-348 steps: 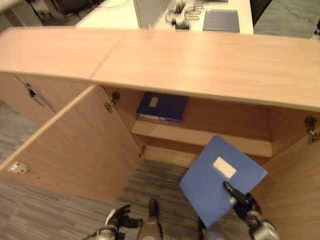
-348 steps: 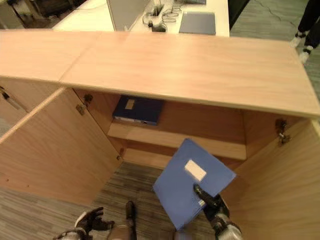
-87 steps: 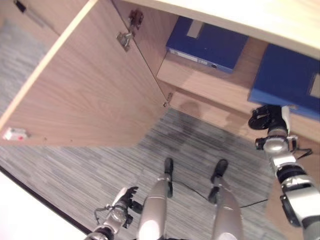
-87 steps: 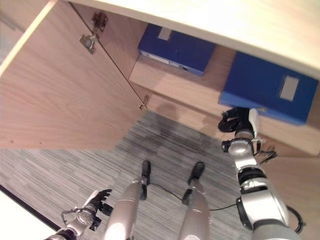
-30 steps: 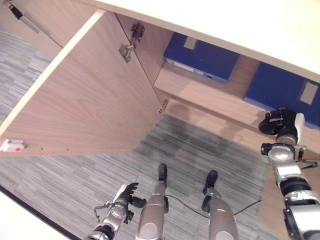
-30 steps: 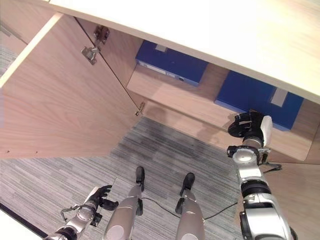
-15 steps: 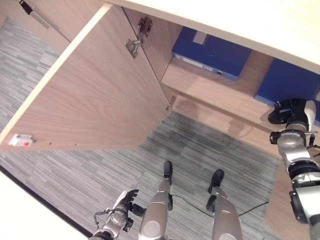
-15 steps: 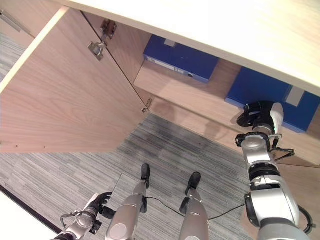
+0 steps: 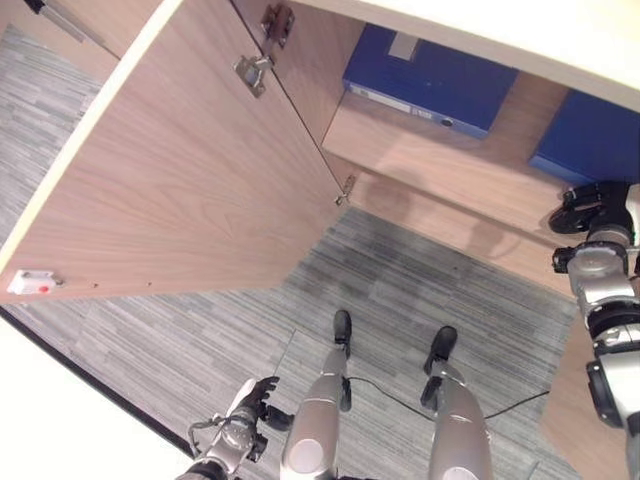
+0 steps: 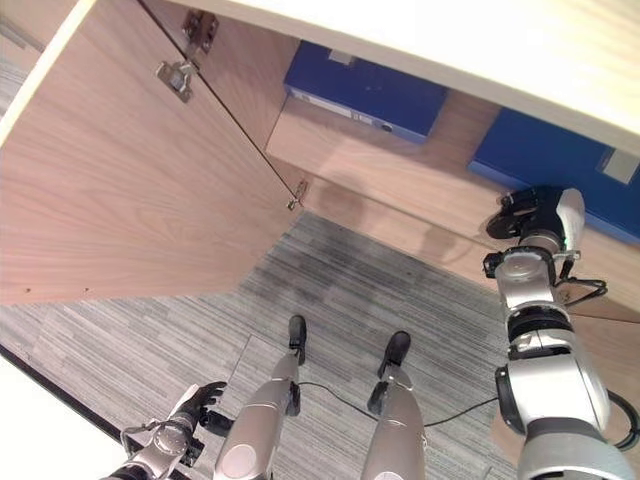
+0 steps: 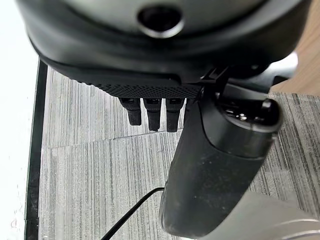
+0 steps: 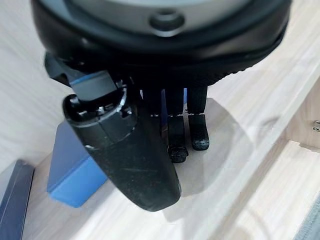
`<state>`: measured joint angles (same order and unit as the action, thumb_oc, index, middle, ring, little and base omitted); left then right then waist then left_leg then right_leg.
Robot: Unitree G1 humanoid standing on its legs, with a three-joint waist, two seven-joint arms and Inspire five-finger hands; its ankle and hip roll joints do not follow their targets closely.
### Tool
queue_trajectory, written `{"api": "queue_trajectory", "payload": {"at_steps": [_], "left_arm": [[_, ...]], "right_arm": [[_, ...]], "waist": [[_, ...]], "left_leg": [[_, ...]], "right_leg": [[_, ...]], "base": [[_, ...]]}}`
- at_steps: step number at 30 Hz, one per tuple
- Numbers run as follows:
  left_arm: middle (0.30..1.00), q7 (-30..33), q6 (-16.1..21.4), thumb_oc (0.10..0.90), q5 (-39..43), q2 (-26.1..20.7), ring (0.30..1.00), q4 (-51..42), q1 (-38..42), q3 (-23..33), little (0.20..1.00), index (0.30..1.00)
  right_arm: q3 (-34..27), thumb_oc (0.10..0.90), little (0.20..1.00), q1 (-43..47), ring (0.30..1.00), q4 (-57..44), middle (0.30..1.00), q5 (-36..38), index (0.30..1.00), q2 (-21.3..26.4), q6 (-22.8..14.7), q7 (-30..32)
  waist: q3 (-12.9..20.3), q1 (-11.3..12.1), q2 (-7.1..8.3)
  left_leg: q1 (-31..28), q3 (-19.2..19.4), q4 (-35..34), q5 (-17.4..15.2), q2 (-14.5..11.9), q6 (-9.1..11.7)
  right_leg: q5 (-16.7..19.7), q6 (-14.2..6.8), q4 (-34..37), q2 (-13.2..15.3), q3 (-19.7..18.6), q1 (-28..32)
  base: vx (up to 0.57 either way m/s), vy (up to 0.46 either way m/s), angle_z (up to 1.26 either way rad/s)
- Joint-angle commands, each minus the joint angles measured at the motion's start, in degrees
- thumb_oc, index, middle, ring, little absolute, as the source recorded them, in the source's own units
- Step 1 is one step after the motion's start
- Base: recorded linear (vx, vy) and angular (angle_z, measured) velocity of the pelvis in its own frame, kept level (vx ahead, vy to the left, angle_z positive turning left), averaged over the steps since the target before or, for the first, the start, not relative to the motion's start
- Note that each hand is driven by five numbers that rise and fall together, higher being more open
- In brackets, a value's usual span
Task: Put the empty folder in the office cabinet
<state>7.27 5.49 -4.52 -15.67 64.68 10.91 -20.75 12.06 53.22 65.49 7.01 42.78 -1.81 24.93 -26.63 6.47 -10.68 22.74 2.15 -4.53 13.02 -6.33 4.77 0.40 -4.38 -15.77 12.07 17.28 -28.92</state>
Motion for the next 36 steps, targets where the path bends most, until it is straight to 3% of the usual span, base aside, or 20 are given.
{"api": "queue_trajectory", "payload": {"at_steps": [1,12,21,27,33,36], "left_arm": [[0.9,1.23,0.11,0.8,2.57,-3.52,0.9,2.6,-0.34,-3.21,0.9,0.9],[0.9,1.11,0.31,0.8,3.63,-3.67,0.9,2.38,0.02,-3.37,0.9,0.9],[0.9,1.39,0.34,0.8,3.26,-4.35,0.9,3.19,0.9,-3.49,0.9,0.9],[0.9,1.67,0.13,0.8,3.24,-4.51,0.9,4.25,1.71,-3.13,0.9,0.9],[0.9,1.76,-0.26,0.8,3.43,-3.93,0.9,5.05,2.52,-1.73,0.9,0.9],[0.9,2.15,-1.01,0.8,2.85,-2.73,0.9,5.34,2.84,0.39,0.9,0.9]], "right_arm": [[3.71,0.4,0.3,5.56,0.3,0.75,0.3,0.62,0.3,6.96,-1.04,1.75],[6.25,0.4,0.3,11.26,0.3,2.3,0.3,0.26,0.3,10.01,-0.74,2.92],[10.05,0.4,0.3,19.39,0.3,2.07,0.3,0.89,0.3,14.32,-1.14,4.23],[12.69,0.4,0.3,23.23,0.3,1.26,0.3,1.28,0.3,14.63,-1.17,4.26],[9.71,0.4,0.3,18.03,0.3,-6.82,0.3,1.59,0.3,12.66,-2.39,4.67],[0.22,0.4,0.3,3.25,0.3,-20.67,0.3,0.42,0.3,8.09,-4.32,6.68]], "waist": [[0.09,1.8,-0.02],[-0.74,1.96,-0.96],[0.23,1.75,-0.11],[0.87,1.28,0.56],[1.61,0.61,1.32],[2.64,-0.41,2.31]], "left_leg": [[-2.13,-3.34,1.88,-6.73,-3.14,4.09],[-0.34,-3.63,0.51,-5.55,-3.12,4.39],[-1.05,-3.59,0.12,-5.89,-2.9,4.74],[-2.13,-3.2,0.01,-6.08,-3.05,4.98],[-3.57,-2.92,0.1,-6.44,-3.29,5.09],[-5.49,-2.46,0.26,-7.37,-3.55,4.9]], "right_leg": [[-7.63,-5.26,-7.98,3.01,-1.16,-2.31],[-7.97,-5.17,-9.73,3.09,-1.29,-6.04],[-7.41,-4.89,-8.32,2.62,-1.48,-5.03],[-6.86,-4.96,-7.47,2.48,-1.67,-3.83],[-6.82,-4.89,-6.76,2.26,-1.5,-1.63],[-6.97,-4.92,-6.21,2.18,-1.05,0.96]], "base": [[-0.02,-0.006,0.07],[-0.01,-0.003,0.04],[0.0,0.0,0.0],[0.0,-0.001,-0.01],[0.0,0.0,0.0],[0.06,-0.005,0.01]]}}
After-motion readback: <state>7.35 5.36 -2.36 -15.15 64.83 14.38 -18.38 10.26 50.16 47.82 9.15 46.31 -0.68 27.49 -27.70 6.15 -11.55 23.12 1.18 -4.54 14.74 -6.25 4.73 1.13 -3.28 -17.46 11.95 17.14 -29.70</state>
